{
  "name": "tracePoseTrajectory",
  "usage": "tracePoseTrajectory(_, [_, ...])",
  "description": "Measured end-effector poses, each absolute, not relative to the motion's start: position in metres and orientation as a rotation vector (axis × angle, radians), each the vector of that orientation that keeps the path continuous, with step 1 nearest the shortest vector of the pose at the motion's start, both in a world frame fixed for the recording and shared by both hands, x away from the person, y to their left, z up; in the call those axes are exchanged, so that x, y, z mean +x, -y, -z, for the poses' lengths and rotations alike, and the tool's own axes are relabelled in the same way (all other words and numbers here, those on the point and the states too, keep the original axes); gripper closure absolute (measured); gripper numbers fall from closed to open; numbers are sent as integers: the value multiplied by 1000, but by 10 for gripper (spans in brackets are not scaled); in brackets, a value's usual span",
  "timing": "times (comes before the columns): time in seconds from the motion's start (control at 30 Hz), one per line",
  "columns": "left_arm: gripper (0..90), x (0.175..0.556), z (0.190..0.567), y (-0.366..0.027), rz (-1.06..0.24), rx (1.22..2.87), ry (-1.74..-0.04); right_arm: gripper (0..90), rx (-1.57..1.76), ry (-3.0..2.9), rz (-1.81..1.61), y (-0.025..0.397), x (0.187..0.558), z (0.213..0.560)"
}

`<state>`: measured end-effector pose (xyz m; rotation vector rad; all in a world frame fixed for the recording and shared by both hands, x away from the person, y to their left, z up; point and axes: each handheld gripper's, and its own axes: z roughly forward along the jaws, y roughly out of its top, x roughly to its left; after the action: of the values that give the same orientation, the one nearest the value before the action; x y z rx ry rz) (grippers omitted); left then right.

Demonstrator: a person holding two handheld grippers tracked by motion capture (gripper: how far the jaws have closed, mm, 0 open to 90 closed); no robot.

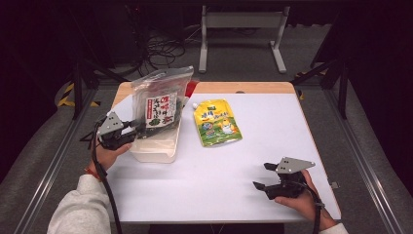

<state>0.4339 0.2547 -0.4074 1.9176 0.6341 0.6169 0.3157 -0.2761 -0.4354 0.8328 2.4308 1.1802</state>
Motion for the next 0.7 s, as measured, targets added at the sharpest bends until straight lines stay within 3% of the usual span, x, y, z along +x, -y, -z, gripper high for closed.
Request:
tracePoseTrajectory(0.2, [589,427,401,-260,-624,1856,-657,247,869,-2388,-1195,277,321,432])
tracePoseTrajectory(0.3, [505,419,398,-266,-633,1828,-698,311,909,-2340,-1233,279,329,427])
tracePoseTrajectory(0.37, [504,414,397,-269,-629,1824,-700,343,934,-2323,-1250,279,334,425])
tracePoseTrajectory(0.7, [336,368,399,-270,-661,1846,-747,424,1006,-2296,-1285,271,375,424])
